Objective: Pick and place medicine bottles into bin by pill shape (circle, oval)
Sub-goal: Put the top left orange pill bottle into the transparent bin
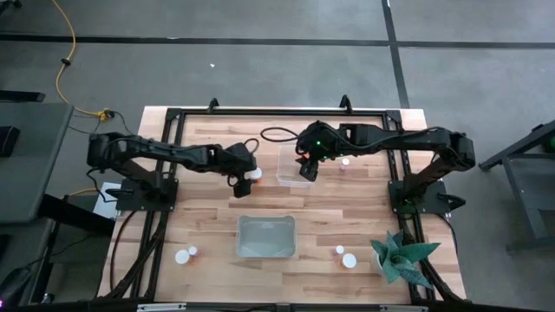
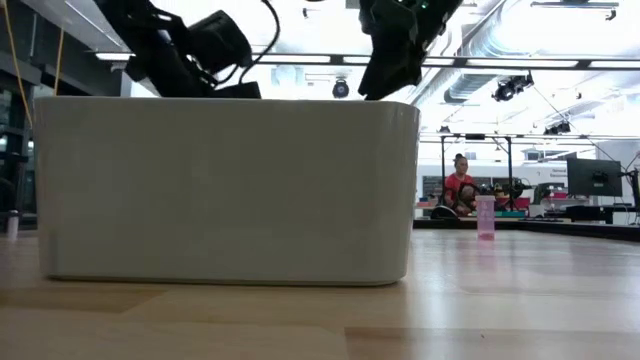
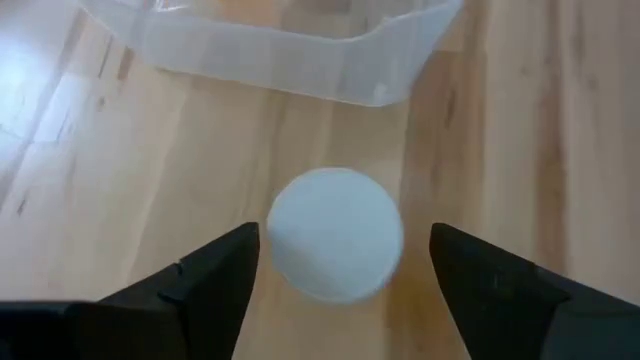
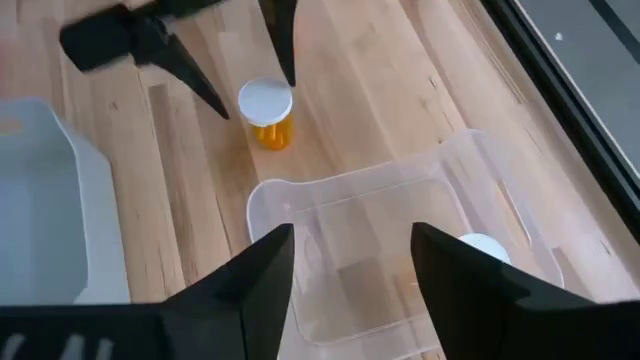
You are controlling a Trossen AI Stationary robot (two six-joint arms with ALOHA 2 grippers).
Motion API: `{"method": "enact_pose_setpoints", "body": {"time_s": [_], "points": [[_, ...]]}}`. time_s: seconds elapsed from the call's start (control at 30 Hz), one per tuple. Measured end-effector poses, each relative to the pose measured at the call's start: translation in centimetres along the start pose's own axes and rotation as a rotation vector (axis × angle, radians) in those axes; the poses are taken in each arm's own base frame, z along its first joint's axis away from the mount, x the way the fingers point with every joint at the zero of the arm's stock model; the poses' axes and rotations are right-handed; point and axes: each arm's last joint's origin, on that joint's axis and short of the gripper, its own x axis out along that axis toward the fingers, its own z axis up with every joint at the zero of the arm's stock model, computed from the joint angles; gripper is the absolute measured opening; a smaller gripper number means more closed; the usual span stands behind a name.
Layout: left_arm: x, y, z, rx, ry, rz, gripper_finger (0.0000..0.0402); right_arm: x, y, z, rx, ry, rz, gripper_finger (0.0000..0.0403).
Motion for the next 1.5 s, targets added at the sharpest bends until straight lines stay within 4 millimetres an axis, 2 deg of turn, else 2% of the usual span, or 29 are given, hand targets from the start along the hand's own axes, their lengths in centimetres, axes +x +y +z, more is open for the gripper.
{"method": "enact_pose_setpoints", "body": {"time_s": [0.2,0.37,0.7,0.93,1.1,1.2,1.33,1.43,1.5], "points": [[1.3,0.0,0.1,0.039,0.031,-0.009,0.0284,0.0,0.0,0.0,-0.003,0.000,-0.003,0.0197],[1.4,0.0,0.1,0.059,0.036,-0.023,0.0281,-0.1,0.0,0.0,-0.004,-0.001,-0.003,0.0197],[0.9,0.1,0.3,0.087,0.015,-0.020,0.0208,-0.2,0.0,0.0,-0.014,0.003,-0.003,0.0197],[0.9,0.1,0.3,0.111,0.015,-0.011,0.0206,-0.2,0.0,0.0,-0.017,0.002,-0.003,0.0197],[-0.2,0.2,0.8,0.112,-0.016,0.000,0.0208,-2.2,-0.2,0.0,-0.019,-0.036,0.001,0.0197],[-1.8,0.5,2.2,0.102,-0.051,0.005,0.0208,-4.8,-0.5,0.1,-0.012,-0.099,-0.009,0.0197],[-4.9,0.8,5.9,0.120,-0.153,0.023,0.0209,-8.6,-1.2,-0.3,0.026,-0.198,-0.082,0.0197],[-6.5,1.2,8.9,0.138,-0.228,0.042,0.0209,-10.5,-1.6,-0.6,0.053,-0.245,-0.127,0.0197],[-6.8,1.6,10.7,0.147,-0.256,0.055,0.0209,-11.3,-1.7,-0.7,0.058,-0.267,-0.131,0.0197]]}}
